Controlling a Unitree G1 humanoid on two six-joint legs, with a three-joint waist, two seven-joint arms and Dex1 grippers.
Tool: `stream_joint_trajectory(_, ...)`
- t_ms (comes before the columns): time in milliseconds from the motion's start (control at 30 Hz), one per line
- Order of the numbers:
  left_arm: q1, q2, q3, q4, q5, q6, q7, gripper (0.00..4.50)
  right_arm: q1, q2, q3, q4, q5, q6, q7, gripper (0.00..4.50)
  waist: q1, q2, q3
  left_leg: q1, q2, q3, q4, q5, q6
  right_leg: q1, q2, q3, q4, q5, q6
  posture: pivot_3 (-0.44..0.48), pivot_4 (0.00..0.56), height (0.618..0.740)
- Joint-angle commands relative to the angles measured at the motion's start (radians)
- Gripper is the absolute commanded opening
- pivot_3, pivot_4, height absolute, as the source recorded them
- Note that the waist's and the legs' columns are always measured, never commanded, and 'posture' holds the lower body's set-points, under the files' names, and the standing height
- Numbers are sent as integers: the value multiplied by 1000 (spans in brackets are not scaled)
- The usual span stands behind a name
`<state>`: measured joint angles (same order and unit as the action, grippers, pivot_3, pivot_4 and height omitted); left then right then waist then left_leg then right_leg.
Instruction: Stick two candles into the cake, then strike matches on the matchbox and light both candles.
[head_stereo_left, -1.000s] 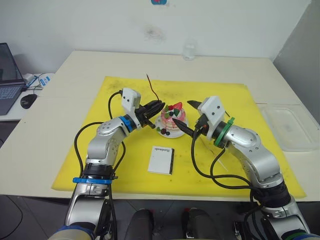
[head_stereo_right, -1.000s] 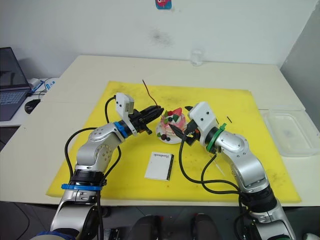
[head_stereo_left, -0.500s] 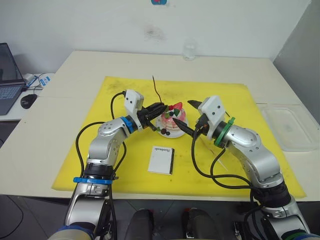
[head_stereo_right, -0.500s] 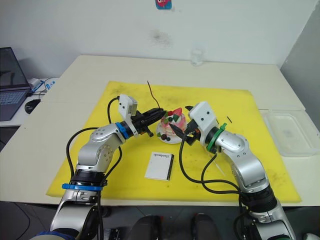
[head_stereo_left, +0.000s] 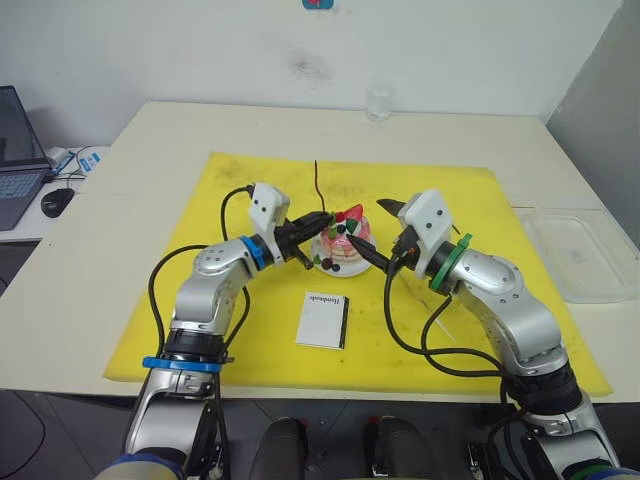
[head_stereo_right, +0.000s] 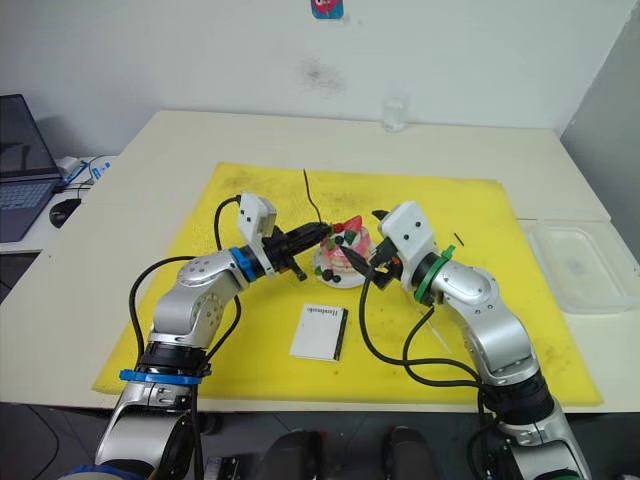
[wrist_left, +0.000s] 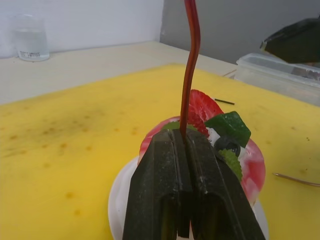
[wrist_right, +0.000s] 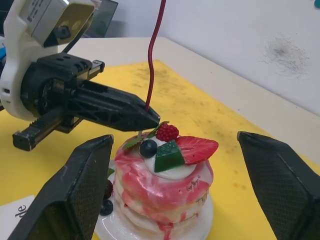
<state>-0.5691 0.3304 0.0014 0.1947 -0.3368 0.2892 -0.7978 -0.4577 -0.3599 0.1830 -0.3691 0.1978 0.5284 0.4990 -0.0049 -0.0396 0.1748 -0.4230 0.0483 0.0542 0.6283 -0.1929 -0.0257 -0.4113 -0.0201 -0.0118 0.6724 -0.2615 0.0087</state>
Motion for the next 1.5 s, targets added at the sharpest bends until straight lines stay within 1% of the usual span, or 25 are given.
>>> stream_joint_trajectory(33, 0, -2, -15, -18, 11, -23, -7, 42, -8, 4, -21, -25, -3, -28, -4, 4180, 0, 0, 0, 0, 0, 0, 0, 0, 0, 0, 0, 0, 0, 0, 0, 0, 150, 740)
stream_joint_trajectory(233, -8, -8, -5, -19, 0, -28, -8, 42, -7, 4, -23, -26, -5, -28, -4, 4180, 0, 0, 0, 0, 0, 0, 0, 0, 0, 0, 0, 0, 0, 0, 0, 0, 150, 740)
stream_joint_trajectory(367, -20, 2, 12, -20, -4, -31, -2, 1145, -5, 1, -24, -25, -7, -28, -4, 4180, 0, 0, 0, 0, 0, 0, 0, 0, 0, 0, 0, 0, 0, 0, 0, 0, 150, 740)
stream_joint_trajectory(533, -15, 14, 27, -47, -15, -13, 1, 2696, -3, 3, -25, -26, -12, -27, -3, 4180, 0, 0, 0, 0, 0, 0, 0, 0, 0, 0, 0, 0, 0, 0, 0, 0, 150, 740)
stream_joint_trajectory(700, 8, 37, 37, -89, -25, 12, 4, 2696, 0, 2, -28, -29, -14, -26, 0, 4180, 0, 0, 0, 0, 0, 0, 0, 0, 0, 0, 0, 0, 0, 0, 0, 0, 150, 740)
stream_joint_trajectory(800, 49, 94, 44, -164, -43, 55, -28, 2696, 25, -30, -57, -54, 2, -11, 21, 4180, -1, 0, 0, 0, 0, 0, 0, 0, 0, 0, 0, 0, 0, 0, 0, 0, 150, 740)
stream_joint_trajectory(900, 107, 204, 56, -281, -114, 139, -133, 3226, 93, -121, -143, -110, 59, 47, 75, 4180, -1, 0, 0, 0, 2, 0, -1, 0, 0, 0, 0, 0, -1, 0, 0, 0, 150, 740)
stream_joint_trajectory(967, 144, 270, 54, -336, -148, 169, -199, 3808, 144, -182, -197, -144, 104, 81, 116, 4180, 0, 0, 0, 0, 2, 0, -1, 0, 0, -1, -1, 0, -1, 0, -1, 0, 150, 740)
stream_joint_trajectory(1033, 166, 310, 53, -368, -164, 171, -234, 4490, 191, -235, -241, -170, 146, 113, 148, 4180, 2, 0, 0, 0, 2, 0, -1, 0, 0, 0, -2, 0, -2, -1, -1, 0, 150, 740)
stream_joint_trajectory(1167, 190, 377, 30, -435, -181, 137, -345, 4490, 369, -364, -336, -241, 222, 193, 237, 4180, 5, 0, 0, 0, 1, -1, -1, 0, 0, 0, -3, 0, -2, -1, -2, 0, 150, 740)
stream_joint_trajectory(1267, 194, 398, -11, -472, -166, 89, -412, 4490, 490, -414, -375, -272, 233, 184, 271, 4180, 5, 0, 0, 0, 2, -1, -1, 0, 0, 1, -3, 0, -4, -1, -2, 0, 150, 740)
stream_joint_trajectory(1367, 183, 389, -39, -466, -153, 64, -427, 4490, 582, -441, -359, -273, 194, 139, 276, 4180, 4, 0, 0, 0, 2, -1, -1, -1, 1, 2, -3, 0, -7, -1, -2, 0, 150, 740)
stream_joint_trajectory(1500, 166, 362, -69, -449, -134, 34, -419, 4490, 621, -419, -304, -255, 130, 91, 227, 4180, 1, 0, 0, 0, 2, 0, -1, -1, 2, 2, -2, 0, -8, -1, -2, 0, 150, 740)
